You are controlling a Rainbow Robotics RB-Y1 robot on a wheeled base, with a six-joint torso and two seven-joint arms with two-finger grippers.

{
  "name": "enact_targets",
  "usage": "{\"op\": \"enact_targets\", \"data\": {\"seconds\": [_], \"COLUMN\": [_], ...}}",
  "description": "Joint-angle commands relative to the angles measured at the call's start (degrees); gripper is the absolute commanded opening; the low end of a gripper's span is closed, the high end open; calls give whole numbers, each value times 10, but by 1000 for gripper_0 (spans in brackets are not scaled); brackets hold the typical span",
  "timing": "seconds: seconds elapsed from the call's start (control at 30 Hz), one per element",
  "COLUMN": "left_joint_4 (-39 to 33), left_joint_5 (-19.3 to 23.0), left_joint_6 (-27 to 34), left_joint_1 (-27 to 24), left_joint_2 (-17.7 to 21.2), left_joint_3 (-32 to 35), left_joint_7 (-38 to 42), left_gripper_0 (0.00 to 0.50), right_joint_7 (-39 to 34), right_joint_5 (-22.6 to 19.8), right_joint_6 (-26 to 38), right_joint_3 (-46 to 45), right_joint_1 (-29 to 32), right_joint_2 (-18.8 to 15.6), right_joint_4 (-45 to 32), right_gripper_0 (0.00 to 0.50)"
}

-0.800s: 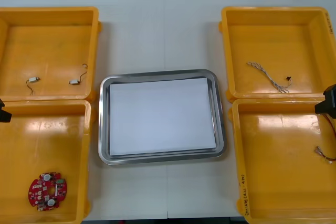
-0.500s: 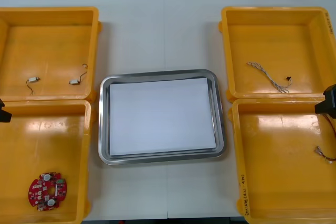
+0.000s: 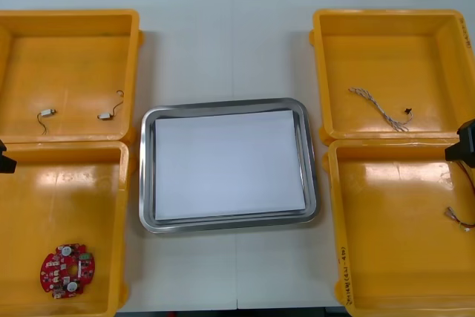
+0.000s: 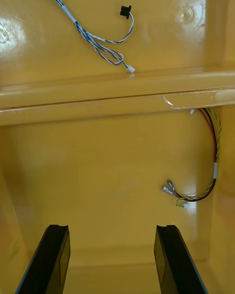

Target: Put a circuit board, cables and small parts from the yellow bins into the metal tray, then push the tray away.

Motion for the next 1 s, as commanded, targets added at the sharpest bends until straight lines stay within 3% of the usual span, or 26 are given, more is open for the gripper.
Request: {"op": "enact_targets", "data": {"seconds": [0.03, 1.0], "left_joint_4": [-15, -15], "left_joint_5": [-5, -5], "left_joint_6": [4, 4], "left_joint_1": [9, 9], "left_joint_2": [-4, -4], "left_joint_3": [18, 18], "left_joint_7": [-46, -46], "left_gripper_0": [500, 500], "right_joint_7": [30, 30], "right_joint_5": [5, 5], "right_joint_6": [2, 2], "right_joint_3": [-18, -18], "right_joint_1": [6, 6], "right_joint_2": [-17, -17], "right_joint_4": [-16, -16], "right_gripper_0": [500, 500]}}
